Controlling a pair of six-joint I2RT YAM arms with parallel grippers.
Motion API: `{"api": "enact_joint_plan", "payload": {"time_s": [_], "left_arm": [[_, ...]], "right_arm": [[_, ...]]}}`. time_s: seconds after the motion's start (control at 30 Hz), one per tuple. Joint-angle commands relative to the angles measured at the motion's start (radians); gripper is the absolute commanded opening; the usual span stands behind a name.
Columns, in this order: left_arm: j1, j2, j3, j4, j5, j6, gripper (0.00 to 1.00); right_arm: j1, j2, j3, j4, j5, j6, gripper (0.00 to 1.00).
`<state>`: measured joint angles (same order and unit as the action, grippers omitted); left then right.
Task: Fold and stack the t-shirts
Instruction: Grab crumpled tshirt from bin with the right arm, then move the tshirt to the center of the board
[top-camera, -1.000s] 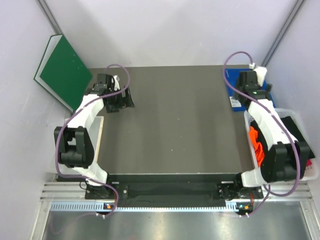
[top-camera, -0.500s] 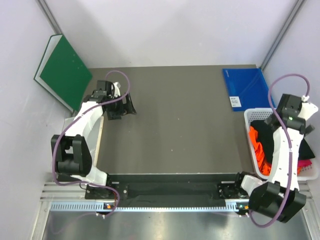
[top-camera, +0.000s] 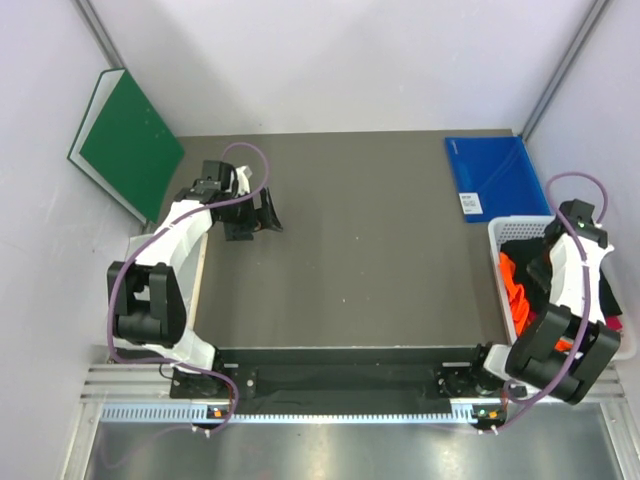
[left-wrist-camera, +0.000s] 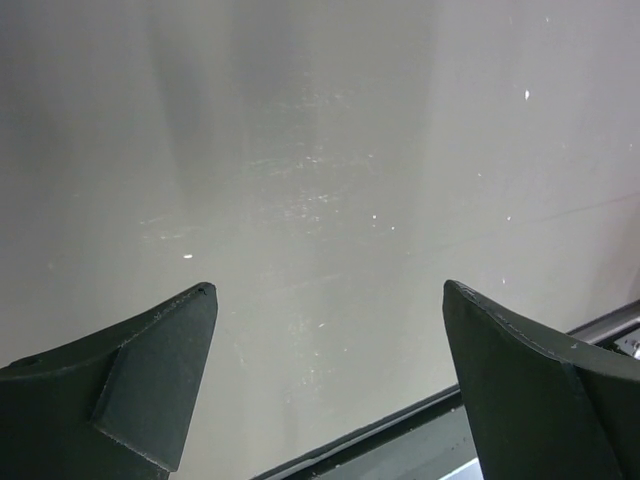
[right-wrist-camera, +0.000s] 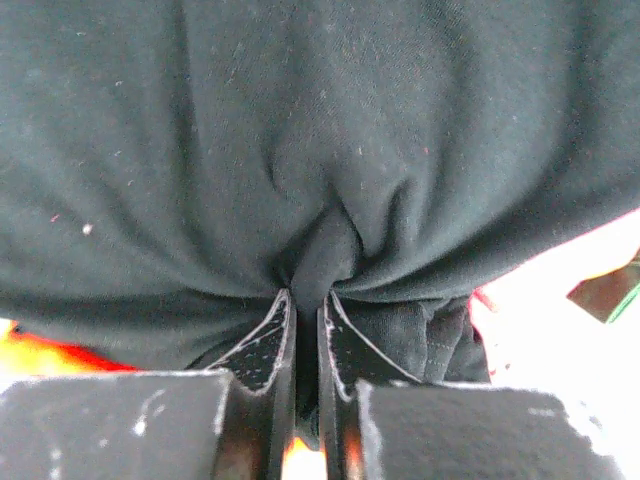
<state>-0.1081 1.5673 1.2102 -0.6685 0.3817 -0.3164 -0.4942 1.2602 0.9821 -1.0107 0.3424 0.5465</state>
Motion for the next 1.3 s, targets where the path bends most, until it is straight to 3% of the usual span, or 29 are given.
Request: {"api": "enact_joint_plan", "payload": {"time_s": [0.0, 0.33, 0.53, 0.8, 0.97, 1.1, 1.27], "left_arm": [[-0.008, -0.021, 0.026, 0.020, 0.020, -0.010, 0.99], [-0.008, -0.016, 0.011, 0.020, 0.005, -0.003, 0.99], [-0.019, -0.013, 0.015, 0.020, 0.013, -0.004, 0.99], [-0.027, -0.047, 0.034, 0.020, 0.005, -0.006, 0.99], [-0.027, -0.072, 0.037, 0.024, -0.004, -0.015, 0.99], [-0.031, -0.090, 0.041, 0.020, -0.017, -0.026, 0.99], [-0.038, -0.121, 0.038, 0.007, -0.038, -0.030, 0.99]], "right_arm": [[-0.004, -0.050, 0.144, -0.029, -0.063, 0.037, 0.00], [0.029, -0.317, 0.288, -0.109, 0.090, 0.012, 0.00], [0.049, -0.381, 0.302, -0.046, 0.092, -0.068, 0.00], [0.138, -0.351, 0.336, 0.127, -0.109, -0.181, 0.00], [0.455, -0.262, 0.343, 0.211, -0.088, -0.158, 0.00], [0.745, -0.077, 0.429, 0.231, -0.056, -0.181, 0.00], [0.976, 0.160, 0.564, 0.228, -0.019, -0.256, 0.00]]}}
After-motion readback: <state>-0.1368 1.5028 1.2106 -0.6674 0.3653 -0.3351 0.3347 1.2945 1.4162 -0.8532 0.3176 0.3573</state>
